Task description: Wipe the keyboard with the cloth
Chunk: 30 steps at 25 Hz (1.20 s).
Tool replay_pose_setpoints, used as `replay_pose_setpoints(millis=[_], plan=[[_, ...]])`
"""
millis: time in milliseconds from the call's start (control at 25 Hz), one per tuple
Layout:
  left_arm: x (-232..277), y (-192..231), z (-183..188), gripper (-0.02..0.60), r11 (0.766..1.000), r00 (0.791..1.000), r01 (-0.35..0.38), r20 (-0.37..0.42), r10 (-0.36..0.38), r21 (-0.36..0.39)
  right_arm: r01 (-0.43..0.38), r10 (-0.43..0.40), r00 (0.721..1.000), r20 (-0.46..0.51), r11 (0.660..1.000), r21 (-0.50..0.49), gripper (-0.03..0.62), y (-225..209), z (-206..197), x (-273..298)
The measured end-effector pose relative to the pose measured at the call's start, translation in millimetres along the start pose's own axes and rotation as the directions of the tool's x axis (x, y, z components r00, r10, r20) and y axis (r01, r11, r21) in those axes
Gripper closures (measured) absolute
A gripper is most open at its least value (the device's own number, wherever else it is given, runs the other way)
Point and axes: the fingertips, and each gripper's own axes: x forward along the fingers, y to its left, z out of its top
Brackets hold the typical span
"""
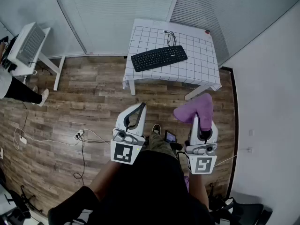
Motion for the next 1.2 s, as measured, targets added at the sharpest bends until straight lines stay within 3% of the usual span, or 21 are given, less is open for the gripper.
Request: replay_pose_setpoints(millis=[440, 840, 1200], plan=[[6.1, 7.5, -7.8, 0.584, 1.000, 0.999, -0.012, -0.031, 0.012, 0.001, -0.049, 0.049, 0.999, 0.000, 0.997, 0.061, 0.537, 1.7, -17.6, 9.6], [48.2, 34.6, -45.2, 0.584, 0.999, 0.992, -0.028, -0.121, 0.033, 0.038, -0.091, 0.096, 0.994, -0.047, 0.990, 0.104, 0.534, -25.1, -73.4, 66.5], [119.0, 64.8, -100.4, 0.584, 0.998, 0.960, -0.065, -0.272, 0.066, 0.012, -0.130, 0.141, 0.986, -0.094, 0.985, 0.116, 0.535, -80.0, -138.5, 150.5]])
